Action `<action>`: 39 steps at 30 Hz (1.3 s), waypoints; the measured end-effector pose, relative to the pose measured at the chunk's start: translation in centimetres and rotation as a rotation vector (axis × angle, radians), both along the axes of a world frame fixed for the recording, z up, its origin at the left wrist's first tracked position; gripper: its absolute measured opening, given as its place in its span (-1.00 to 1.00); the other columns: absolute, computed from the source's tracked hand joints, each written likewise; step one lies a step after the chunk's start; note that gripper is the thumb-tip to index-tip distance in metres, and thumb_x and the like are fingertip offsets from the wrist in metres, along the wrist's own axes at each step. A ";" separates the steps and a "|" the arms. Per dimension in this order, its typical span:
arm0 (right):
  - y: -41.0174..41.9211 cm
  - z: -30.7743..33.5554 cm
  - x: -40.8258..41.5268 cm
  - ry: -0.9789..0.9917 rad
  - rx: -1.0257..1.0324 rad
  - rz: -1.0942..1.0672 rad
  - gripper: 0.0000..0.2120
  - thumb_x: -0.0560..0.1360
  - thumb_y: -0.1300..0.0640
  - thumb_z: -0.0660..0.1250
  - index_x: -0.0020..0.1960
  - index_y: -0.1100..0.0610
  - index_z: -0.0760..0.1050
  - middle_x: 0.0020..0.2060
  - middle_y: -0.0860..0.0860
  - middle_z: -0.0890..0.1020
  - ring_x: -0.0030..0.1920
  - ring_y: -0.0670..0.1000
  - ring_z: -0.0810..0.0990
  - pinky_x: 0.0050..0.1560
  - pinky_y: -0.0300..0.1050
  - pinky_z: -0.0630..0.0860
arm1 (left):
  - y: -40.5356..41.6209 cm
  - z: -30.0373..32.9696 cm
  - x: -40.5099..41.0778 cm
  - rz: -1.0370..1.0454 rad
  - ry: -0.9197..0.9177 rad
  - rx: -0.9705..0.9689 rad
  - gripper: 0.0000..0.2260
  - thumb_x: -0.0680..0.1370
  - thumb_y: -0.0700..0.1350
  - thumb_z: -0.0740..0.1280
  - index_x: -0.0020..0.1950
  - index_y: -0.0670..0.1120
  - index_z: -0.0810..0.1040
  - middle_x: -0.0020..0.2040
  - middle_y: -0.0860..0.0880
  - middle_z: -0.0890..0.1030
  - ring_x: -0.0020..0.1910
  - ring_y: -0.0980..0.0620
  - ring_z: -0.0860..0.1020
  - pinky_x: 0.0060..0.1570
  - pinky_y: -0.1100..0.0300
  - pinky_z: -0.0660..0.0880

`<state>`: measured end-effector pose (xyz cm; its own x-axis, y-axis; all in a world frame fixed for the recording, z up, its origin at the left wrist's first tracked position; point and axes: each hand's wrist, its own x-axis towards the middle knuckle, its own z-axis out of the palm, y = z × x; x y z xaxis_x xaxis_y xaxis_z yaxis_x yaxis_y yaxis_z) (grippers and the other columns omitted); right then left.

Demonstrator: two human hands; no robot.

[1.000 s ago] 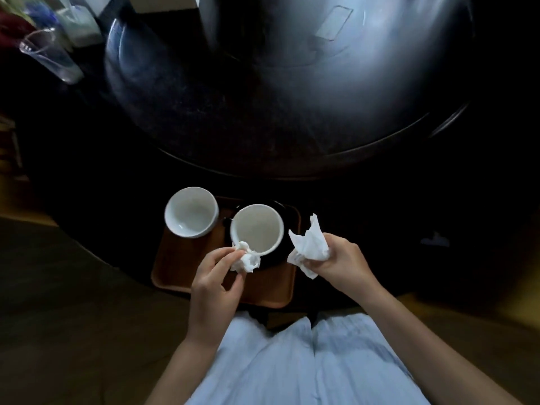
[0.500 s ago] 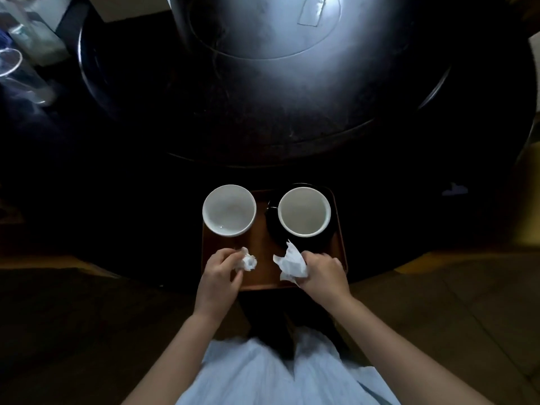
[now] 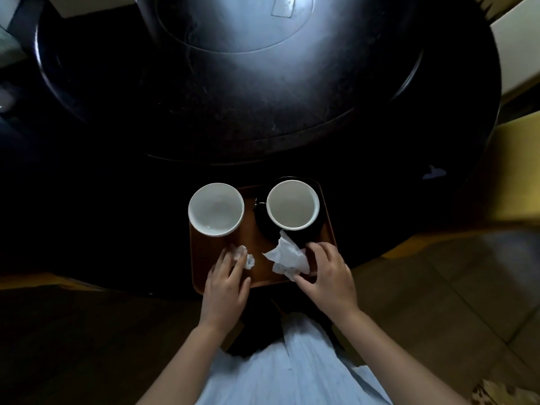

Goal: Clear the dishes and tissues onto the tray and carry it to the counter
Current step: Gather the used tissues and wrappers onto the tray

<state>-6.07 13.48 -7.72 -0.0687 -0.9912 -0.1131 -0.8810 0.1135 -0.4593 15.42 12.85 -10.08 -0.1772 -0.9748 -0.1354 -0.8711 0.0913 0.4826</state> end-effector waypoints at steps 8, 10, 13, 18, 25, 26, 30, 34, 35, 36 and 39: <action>0.6 0.0 -1.1 0.123 -0.164 0.422 -0.33 0.32 0.35 0.43 0.38 0.09 0.34 0.30 0.24 0.46 0.18 0.17 0.54 -0.04 -0.06 0.64 | 3.6 -0.4 0.5 -0.142 -0.214 0.041 -0.48 0.52 0.11 0.07 0.47 0.02 0.15 0.51 -0.10 0.11 0.47 -0.12 0.08 0.32 -0.14 0.19; 0.0 0.0 -1.1 0.093 -0.184 0.425 -0.42 0.30 0.40 0.45 0.29 0.17 0.45 0.20 0.26 0.54 0.10 0.18 0.59 -0.11 -0.04 0.66 | 3.9 -0.7 0.5 -0.147 -0.255 0.047 -0.48 0.52 0.13 0.08 0.47 0.03 0.18 0.52 -0.08 0.07 0.48 -0.11 0.06 0.33 -0.14 0.15; -0.9 -0.2 -1.0 0.075 -0.210 0.440 -0.58 0.30 0.43 0.44 0.15 0.26 0.54 0.03 0.21 0.63 -0.05 0.17 0.64 -0.18 -0.05 0.67 | 3.8 -1.0 0.5 -0.132 -0.267 0.090 -0.47 0.54 0.15 0.07 0.49 0.09 0.06 0.52 -0.02 -0.12 0.49 -0.06 -0.11 0.39 -0.12 0.02; -1.4 0.2 -0.9 0.028 -0.196 0.412 -0.73 0.30 0.47 0.44 -0.02 0.32 0.60 -0.17 0.19 0.66 -0.16 0.16 0.65 -0.26 -0.05 0.66 | 3.5 -0.3 0.2 -0.126 -0.272 0.130 -0.48 0.55 0.16 0.04 0.49 0.10 0.03 0.50 0.04 -0.21 0.47 0.01 -0.24 0.42 -0.08 -0.07; -0.4 2.8 -2.6 -0.072 -0.278 0.219 -0.80 0.30 0.45 0.45 -0.11 0.27 0.62 -0.22 0.14 0.66 -0.16 0.08 0.64 -0.10 -0.20 0.59 | 2.8 2.9 -1.0 -0.090 -0.142 -0.055 -0.55 0.50 0.03 0.23 0.36 -0.08 0.37 0.41 -0.13 0.36 0.44 -0.08 0.24 0.35 -0.10 0.20; -0.3 3.0 -2.9 -0.098 -0.288 0.186 -0.79 0.29 0.46 0.45 -0.11 0.27 0.62 -0.22 0.15 0.66 -0.16 0.08 0.64 -0.07 -0.21 0.58 | 2.7 3.3 -1.3 -0.102 -0.105 -0.103 -0.58 0.49 0.01 0.22 0.32 -0.10 0.42 0.37 -0.14 0.42 0.40 -0.09 0.31 0.32 -0.11 0.27; -0.7 3.3 -3.8 -0.219 -0.299 0.074 -0.82 0.31 0.48 0.42 -0.16 0.27 0.60 -0.23 0.14 0.65 -0.17 0.06 0.63 -0.07 -0.33 0.50 | 2.0 4.3 -3.6 -0.142 0.051 -0.197 -0.64 0.49 -0.04 0.22 0.24 -0.13 0.48 0.25 -0.12 0.52 0.26 -0.07 0.44 0.24 -0.05 0.40; -2.1 2.7 -2.7 -0.295 -0.221 0.088 -0.87 0.36 0.46 0.36 -0.18 0.27 0.59 -0.23 0.16 0.63 -0.21 0.11 0.62 -0.14 -0.23 0.52 | 1.6 4.2 -6.0 -0.126 0.061 -0.165 -0.64 0.45 -0.14 0.35 0.24 -0.15 0.48 0.22 -0.14 0.54 0.22 -0.09 0.48 0.21 -0.07 0.43; -2.1 2.7 -2.2 -0.316 -0.202 0.102 -0.87 0.36 0.45 0.35 -0.18 0.27 0.59 -0.22 0.17 0.63 -0.20 0.12 0.62 -0.15 -0.14 0.56 | 1.7 4.0 -6.1 -0.113 0.048 -0.149 -0.63 0.44 -0.15 0.37 0.24 -0.15 0.48 0.23 -0.14 0.54 0.22 -0.10 0.49 0.21 -0.07 0.43; -2.2 2.7 -1.9 -0.346 -0.191 0.107 -0.87 0.37 0.44 0.35 -0.17 0.27 0.59 -0.21 0.17 0.63 -0.20 0.11 0.62 -0.16 -0.10 0.58 | 1.7 3.7 -6.1 -0.107 0.026 -0.136 -0.61 0.43 -0.16 0.38 0.25 -0.15 0.48 0.23 -0.15 0.53 0.23 -0.12 0.49 0.21 -0.06 0.42; -2.2 3.1 -2.2 -0.452 -0.228 0.061 -0.88 0.37 0.42 0.38 -0.16 0.24 0.58 -0.23 0.13 0.63 -0.20 0.03 0.61 -0.18 -0.26 0.53 | 2.2 2.4 -5.6 -0.144 -0.086 -0.086 -0.53 0.44 -0.09 0.36 0.34 -0.10 0.40 0.34 -0.17 0.46 0.34 -0.14 0.39 0.26 -0.07 0.33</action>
